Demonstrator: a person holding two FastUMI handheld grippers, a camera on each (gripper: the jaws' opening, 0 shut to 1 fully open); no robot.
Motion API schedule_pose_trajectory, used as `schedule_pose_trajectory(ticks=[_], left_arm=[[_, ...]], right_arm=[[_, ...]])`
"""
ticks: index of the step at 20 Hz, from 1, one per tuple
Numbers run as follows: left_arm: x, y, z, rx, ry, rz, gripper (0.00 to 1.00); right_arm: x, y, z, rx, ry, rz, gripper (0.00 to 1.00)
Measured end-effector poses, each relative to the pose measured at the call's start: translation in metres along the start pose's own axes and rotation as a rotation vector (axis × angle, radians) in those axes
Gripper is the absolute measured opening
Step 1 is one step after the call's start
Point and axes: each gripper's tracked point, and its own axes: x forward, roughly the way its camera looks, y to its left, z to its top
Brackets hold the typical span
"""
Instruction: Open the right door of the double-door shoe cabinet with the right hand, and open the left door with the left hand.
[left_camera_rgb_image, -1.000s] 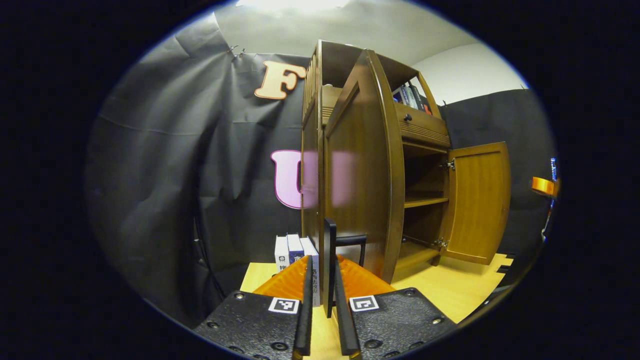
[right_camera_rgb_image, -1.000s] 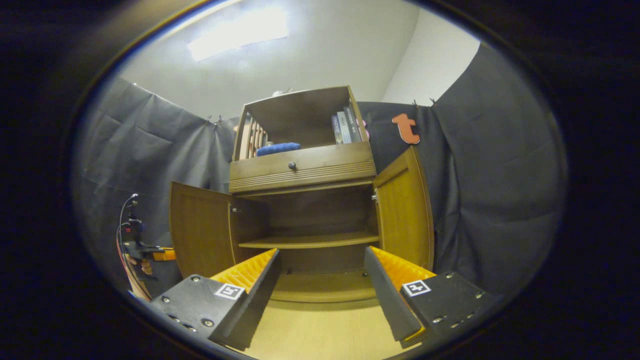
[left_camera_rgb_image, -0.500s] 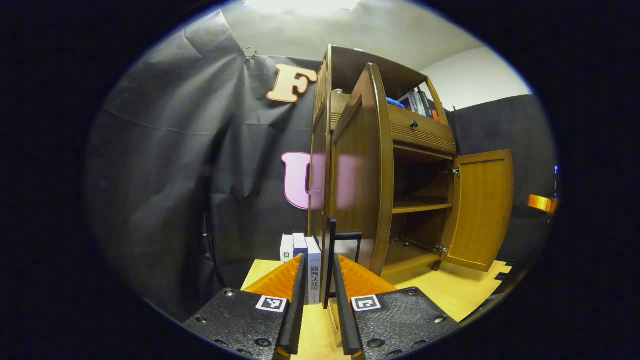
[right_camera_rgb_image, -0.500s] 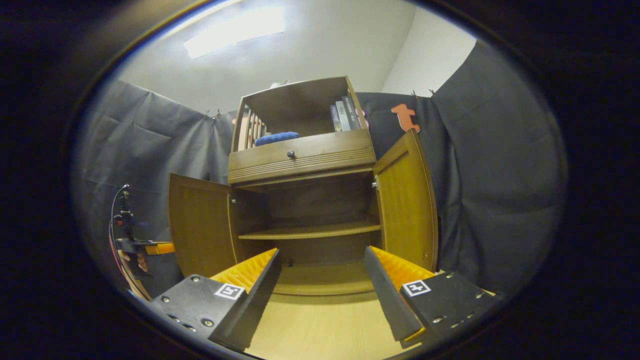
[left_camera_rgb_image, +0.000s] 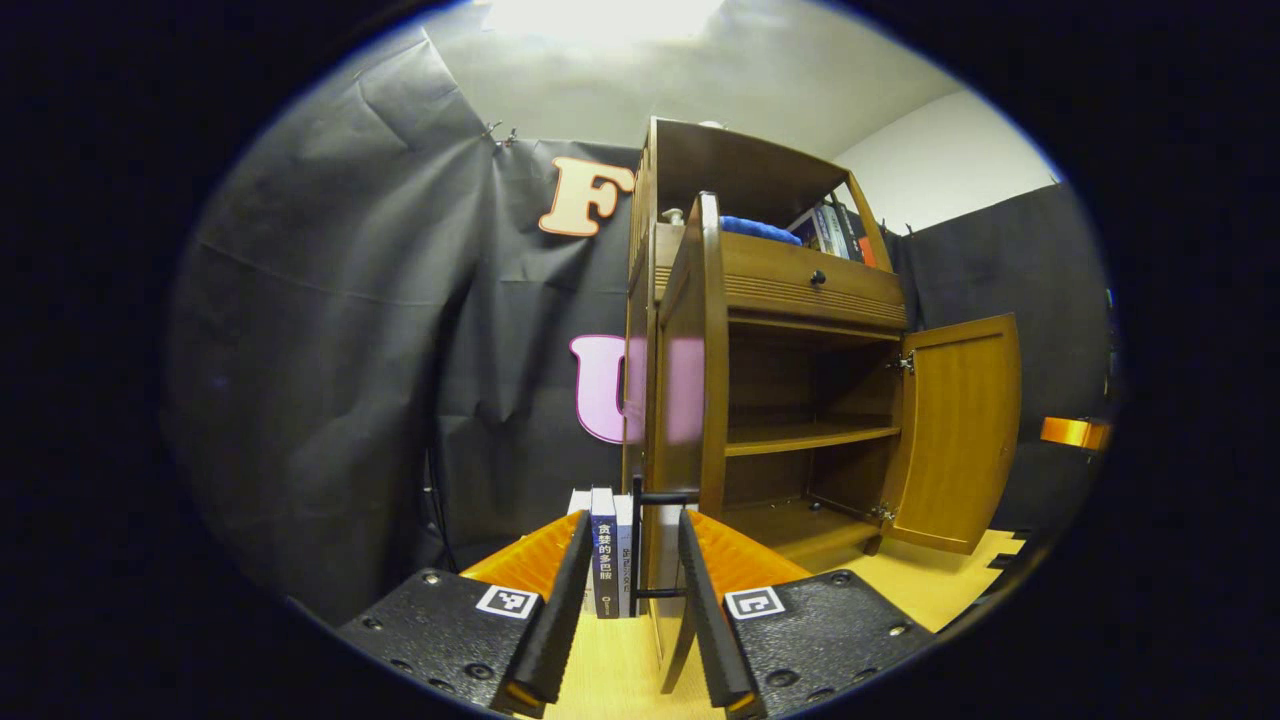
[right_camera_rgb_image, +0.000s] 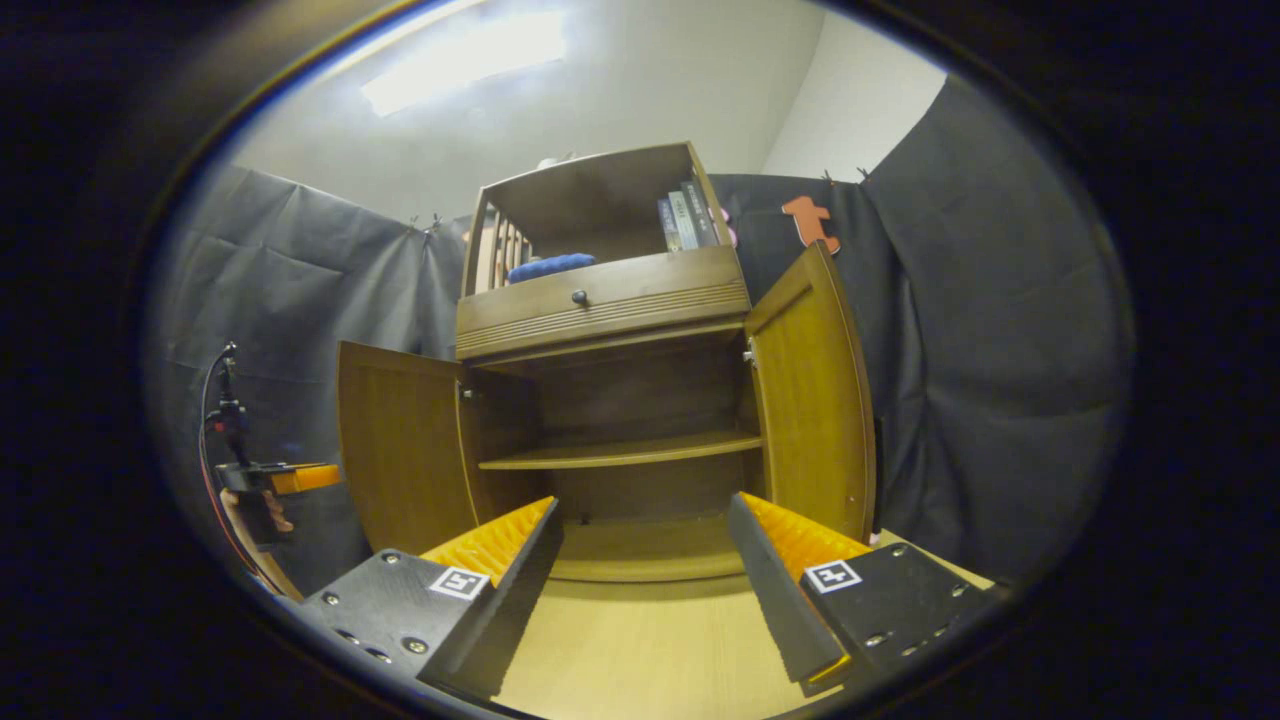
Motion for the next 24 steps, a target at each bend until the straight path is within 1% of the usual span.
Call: schedule_pose_trajectory(ticks=[1,2,3,4,5,7,9,10,11,15,16,17,19,20,21,23,24], left_arm=[[-0.001,-0.002,0.004,0.002,-0.006,0.015,0.50],[-0.004,-0.010,0.007,0.010,-0.006,0.012,0.60],[-0.007,-0.017,0.011,0.025,-0.016,0.005,0.70],[-0.008,-0.021,0.018,0.035,-0.036,0.015,0.74],[-0.008,-0.023,0.025,0.049,-0.054,0.028,0.82],[-0.008,-0.032,0.034,0.070,-0.079,0.044,0.89],[-0.008,-0.050,0.047,0.057,-0.104,0.035,0.94],[-0.007,-0.059,0.052,0.046,-0.114,0.029,0.95],[-0.007,-0.068,0.054,0.038,-0.118,0.018,0.96],[0.001,-0.102,0.067,0.020,-0.122,-0.008,0.95],[0.015,-0.113,0.066,0.013,-0.125,-0.011,0.95],[0.008,-0.113,0.071,0.002,-0.131,-0.003,0.95],[0.021,-0.122,0.075,-0.018,-0.140,0.015,0.95],[0.026,-0.131,0.074,-0.033,-0.140,0.009,0.95],[0.031,-0.140,0.073,-0.047,-0.131,-0.004,0.92],[0.042,-0.161,0.068,-0.051,-0.119,-0.034,0.92],[0.058,-0.174,0.065,-0.043,-0.120,-0.041,0.95]], right_arm=[[-0.002,-0.002,0.002,0.001,-0.004,-0.001,0.99],[-0.002,-0.003,0.006,0.001,-0.012,-0.004,0.99],[-0.001,-0.006,0.007,-0.004,-0.013,-0.004,0.94],[-0.002,-0.007,0.007,-0.013,-0.010,-0.004,0.99],[-0.001,-0.008,0.010,-0.023,-0.010,-0.005,0.99],[0.001,-0.010,0.014,-0.032,-0.016,-0.007,0.99],[0.002,-0.009,0.019,-0.024,-0.024,0.003,0.99],[0.001,-0.009,0.021,-0.025,-0.028,0.007,1.00],[0.002,-0.011,0.022,-0.029,-0.033,0.005,0.99],[0.007,-0.023,0.031,-0.042,-0.052,-0.014,0.99],[0.008,-0.024,0.033,-0.042,-0.059,-0.017,0.99],[0.009,-0.026,0.036,-0.042,-0.067,-0.023,0.99],[0.013,-0.033,0.041,-0.049,-0.076,-0.050,0.99],[0.016,-0.036,0.043,-0.053,-0.073,-0.065,0.99],[0.019,-0.036,0.047,-0.055,-0.073,-0.070,0.99],[0.024,-0.032,0.055,-0.057,-0.076,-0.068,0.99],[0.026,-0.030,0.059,-0.065,-0.076,-0.068,0.99]])
